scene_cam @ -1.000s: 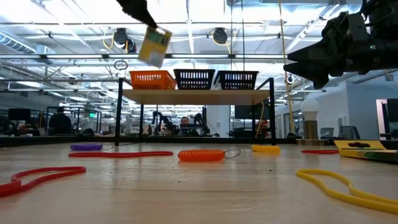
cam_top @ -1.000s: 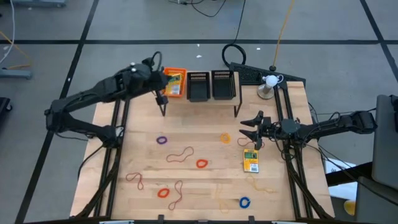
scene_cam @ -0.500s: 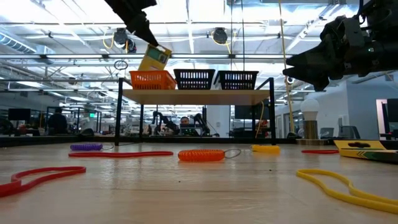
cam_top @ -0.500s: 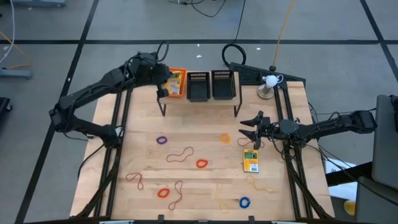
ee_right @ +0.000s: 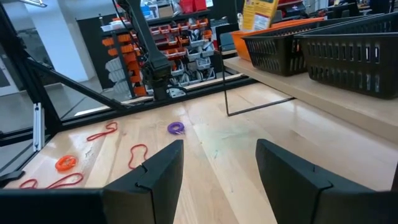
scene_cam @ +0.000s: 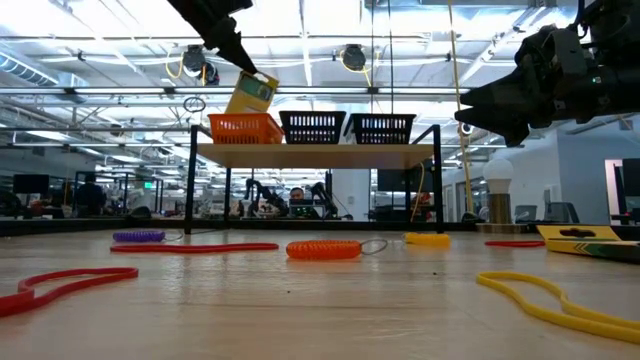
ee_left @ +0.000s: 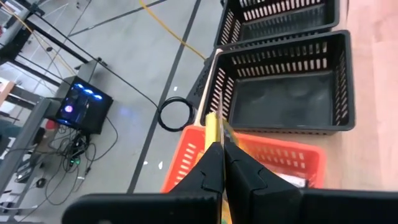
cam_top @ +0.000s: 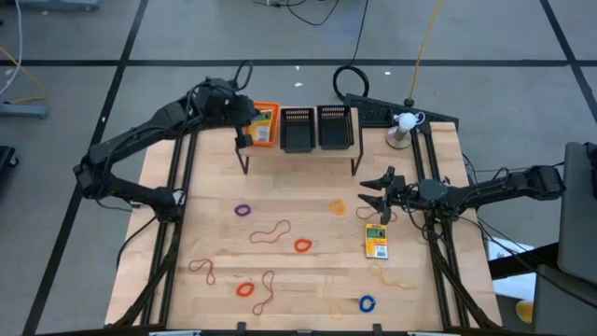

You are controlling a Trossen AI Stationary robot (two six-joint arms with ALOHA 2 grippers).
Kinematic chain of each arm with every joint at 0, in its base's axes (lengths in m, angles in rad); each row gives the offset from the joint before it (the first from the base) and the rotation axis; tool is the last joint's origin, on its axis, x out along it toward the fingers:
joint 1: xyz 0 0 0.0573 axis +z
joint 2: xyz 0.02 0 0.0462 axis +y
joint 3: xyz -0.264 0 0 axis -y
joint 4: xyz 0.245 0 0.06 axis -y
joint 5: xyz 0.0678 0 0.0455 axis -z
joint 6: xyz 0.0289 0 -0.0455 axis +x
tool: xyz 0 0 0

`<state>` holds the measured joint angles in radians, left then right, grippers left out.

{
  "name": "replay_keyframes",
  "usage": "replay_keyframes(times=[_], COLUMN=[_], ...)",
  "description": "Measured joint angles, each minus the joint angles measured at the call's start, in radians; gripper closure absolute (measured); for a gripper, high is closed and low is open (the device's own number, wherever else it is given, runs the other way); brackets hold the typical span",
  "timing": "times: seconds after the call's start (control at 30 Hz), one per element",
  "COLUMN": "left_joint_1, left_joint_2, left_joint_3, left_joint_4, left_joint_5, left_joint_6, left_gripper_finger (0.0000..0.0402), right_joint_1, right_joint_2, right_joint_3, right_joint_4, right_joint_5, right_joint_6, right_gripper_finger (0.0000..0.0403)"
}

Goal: Pick & Place Office Desk Supplies
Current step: Put the crayon box into the orange basket on the shelf

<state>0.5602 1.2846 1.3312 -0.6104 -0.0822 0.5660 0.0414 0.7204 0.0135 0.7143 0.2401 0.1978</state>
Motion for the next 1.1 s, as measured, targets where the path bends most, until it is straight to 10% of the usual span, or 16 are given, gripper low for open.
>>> replay_keyframes(times=[0.5, 1.1], left_joint_1=[0.000, 0.000], left_joint_2=[0.000, 0.000], left_joint_3=[0.000, 0.000], left_joint_4=[-0.070, -0.012], left_joint_5=[0.047, 0.046], left_joint_6=[0.009, -0.017], left_gripper_finger=[0.0375, 0.0203], right_joint_1=[0.000, 0.000], right_joint_2=[0.000, 0.000], right_joint_3=[0.000, 0.000], right_joint_4=[0.000, 0.006], right_joint_5=[-0.001, -0.001], right_joint_6=[0.000, 0.000], right_gripper_finger=[0.0211, 0.0211])
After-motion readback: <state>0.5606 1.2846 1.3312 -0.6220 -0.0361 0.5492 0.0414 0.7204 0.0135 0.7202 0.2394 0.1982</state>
